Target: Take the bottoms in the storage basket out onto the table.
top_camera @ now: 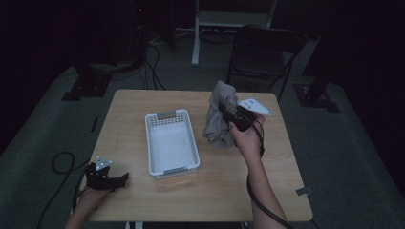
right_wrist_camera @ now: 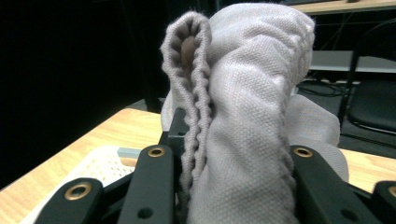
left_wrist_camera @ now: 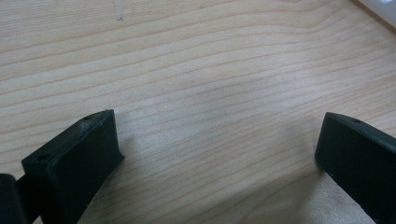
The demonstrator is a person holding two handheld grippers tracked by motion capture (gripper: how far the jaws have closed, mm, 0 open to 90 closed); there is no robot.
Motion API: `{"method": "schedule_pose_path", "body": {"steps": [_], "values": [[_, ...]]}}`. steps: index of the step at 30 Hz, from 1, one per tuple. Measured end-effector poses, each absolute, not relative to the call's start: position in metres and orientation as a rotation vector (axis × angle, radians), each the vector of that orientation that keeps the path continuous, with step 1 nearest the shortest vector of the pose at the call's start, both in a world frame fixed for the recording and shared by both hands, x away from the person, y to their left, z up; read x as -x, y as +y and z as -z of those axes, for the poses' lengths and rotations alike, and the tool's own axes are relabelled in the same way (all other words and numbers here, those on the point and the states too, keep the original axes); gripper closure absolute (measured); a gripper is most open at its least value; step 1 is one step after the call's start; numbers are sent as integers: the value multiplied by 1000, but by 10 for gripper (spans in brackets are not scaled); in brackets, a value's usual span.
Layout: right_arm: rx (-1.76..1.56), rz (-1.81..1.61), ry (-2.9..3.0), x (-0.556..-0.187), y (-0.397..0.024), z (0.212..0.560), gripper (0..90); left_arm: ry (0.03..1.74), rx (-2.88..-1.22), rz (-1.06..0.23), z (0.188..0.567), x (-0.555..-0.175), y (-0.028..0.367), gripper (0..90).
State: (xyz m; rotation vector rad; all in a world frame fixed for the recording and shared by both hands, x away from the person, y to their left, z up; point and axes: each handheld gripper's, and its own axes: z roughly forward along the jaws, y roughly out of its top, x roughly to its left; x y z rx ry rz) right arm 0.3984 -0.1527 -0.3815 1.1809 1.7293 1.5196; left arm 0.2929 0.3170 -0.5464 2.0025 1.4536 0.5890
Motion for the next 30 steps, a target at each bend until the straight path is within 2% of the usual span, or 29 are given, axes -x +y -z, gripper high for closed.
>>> {"method": "schedule_pose_path", "body": {"steps": [30], "values": [[-1317, -1384, 1603, -398, -241, 415, 666, 1454, -2001, -589, 546, -293, 317, 4]]}}
